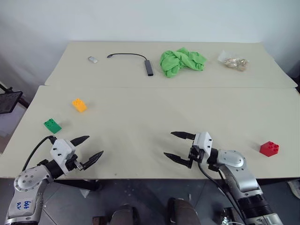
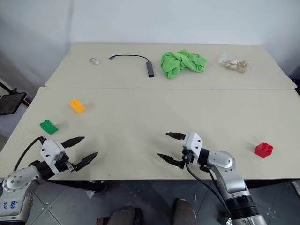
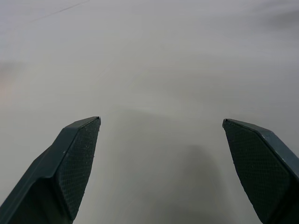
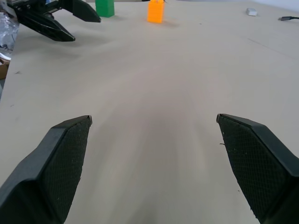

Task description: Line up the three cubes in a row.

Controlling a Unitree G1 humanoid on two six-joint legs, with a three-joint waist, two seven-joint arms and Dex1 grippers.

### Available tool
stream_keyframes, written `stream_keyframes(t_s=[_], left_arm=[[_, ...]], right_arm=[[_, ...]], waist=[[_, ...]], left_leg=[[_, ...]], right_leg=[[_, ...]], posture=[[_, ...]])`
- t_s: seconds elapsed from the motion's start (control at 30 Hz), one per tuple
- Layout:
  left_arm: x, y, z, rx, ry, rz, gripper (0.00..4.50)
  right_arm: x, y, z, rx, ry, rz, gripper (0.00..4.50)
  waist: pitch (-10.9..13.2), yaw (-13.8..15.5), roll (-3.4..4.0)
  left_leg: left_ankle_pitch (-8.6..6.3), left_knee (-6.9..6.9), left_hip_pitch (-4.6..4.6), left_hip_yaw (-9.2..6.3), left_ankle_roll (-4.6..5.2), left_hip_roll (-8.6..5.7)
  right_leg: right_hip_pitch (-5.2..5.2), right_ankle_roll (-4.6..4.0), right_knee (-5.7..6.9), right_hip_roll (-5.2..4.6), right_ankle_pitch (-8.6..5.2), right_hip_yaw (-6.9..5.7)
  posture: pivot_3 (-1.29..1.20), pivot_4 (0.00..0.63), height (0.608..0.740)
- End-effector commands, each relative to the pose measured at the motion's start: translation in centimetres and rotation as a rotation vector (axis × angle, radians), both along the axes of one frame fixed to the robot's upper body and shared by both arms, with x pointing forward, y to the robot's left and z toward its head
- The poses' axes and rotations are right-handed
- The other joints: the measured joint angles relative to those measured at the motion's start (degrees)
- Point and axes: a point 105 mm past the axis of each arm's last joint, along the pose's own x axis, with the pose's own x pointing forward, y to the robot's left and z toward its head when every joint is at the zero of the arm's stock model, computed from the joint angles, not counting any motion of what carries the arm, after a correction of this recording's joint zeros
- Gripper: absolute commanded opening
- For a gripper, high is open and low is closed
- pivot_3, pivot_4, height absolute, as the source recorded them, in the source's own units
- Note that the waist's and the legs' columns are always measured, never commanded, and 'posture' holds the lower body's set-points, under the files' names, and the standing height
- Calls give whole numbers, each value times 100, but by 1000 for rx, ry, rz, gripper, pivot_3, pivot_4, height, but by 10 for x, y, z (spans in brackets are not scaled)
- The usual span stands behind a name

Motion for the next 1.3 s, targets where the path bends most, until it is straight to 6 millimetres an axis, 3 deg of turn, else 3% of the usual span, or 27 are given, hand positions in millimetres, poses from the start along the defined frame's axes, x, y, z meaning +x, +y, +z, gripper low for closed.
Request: stream_keyframes(t_s=[0.03, 0.13, 0.3, 0.4, 0.63, 0.73, 0.8, 0.93, 1.07, 1.2, 1.3], left_arm=[[-3, -11, 3, -30, 2, -16, 4465], [-9, -28, 15, -88, -45, -63, 4465], [-16, -48, 18, -101, -41, -141, 4465], [-17, -70, 20, -128, -23, -232, 4465], [-6, -128, 26, -94, -35, -518, 4465], [2, -152, 26, -125, -22, -633, 4465], [8, -161, 25, -128, -21, -678, 4465], [22, -173, 26, -114, -31, -746, 4465], [26, -173, 27, -117, -38, -753, 4465], [23, -170, 24, -95, -31, -759, 4465], [22, -167, 25, -98, -34, -753, 4465]], right_arm=[[4, -4, 9, 11, -77, -55, 4500], [2, -15, 7, 21, -72, -95, 4500], [-7, -18, 4, 21, -38, -100, 4500], [-10, -27, 17, 69, -42, -140, 4500], [-38, -91, 52, 75, -91, -419, 4500], [-74, -154, 71, 45, -153, -739, 4500], [-97, -178, 76, 26, -168, -874, 4500], [-141, -223, 71, -8, -161, -1148, 4500], [-165, -253, 58, -2, -98, -1345, 4500], [-163, -266, 50, 28, 32, -1390, 4500], [-135, -263, 62, 78, 117, -1333, 4500]], waist=[[0, 1, 0], [-1, 17, -2], [-1, 11, -2], [1, 8, 1], [-1, 243, 0], [-1, 342, 9], [-5, 417, 6], [-8, 332, 2], [-10, 195, 5], [-9, 140, 6], [-10, 129, 10]], left_leg=[[0, 0, 0, 0, 0, 0], [0, 0, -1, -1, 0, -1], [1, 1, 0, -1, -1, -1], [2, 1, 1, -4, -2, 0], [2, 9, -4, -3, 0, -4], [2, 9, -7, 0, 1, -5], [3, 10, -11, 0, 2, -11], [3, 9, -5, 5, 2, -5], [2, 1, 3, -3, 4, -4], [2, 0, 5, -16, 5, -4], [0, 1, 9, -14, 13, -4]], right_leg=[[0, 0, 0, 0, 0, 0], [0, 0, 0, -2, 0, 0], [1, 0, 1, -1, 0, 0], [0, -2, 2, -1, -1, 2], [3, -2, -2, -2, -1, 0], [3, -2, -5, -2, -1, -1], [5, -1, -12, -2, -1, -1], [13, -6, -27, 6, -4, 3], [11, -8, -28, 6, -4, 15], [7, -8, -26, 6, -4, 22], [5, -8, -26, 4, -4, 39]], posture=[[0, 150, 740], [0, 150, 740], [0, 150, 740], [0, 150, 740], [0, 150, 740], [0, 150, 740], [0, 150, 740], [0, 150, 740], [0, 150, 740], [0, 150, 740], [0, 150, 740]])
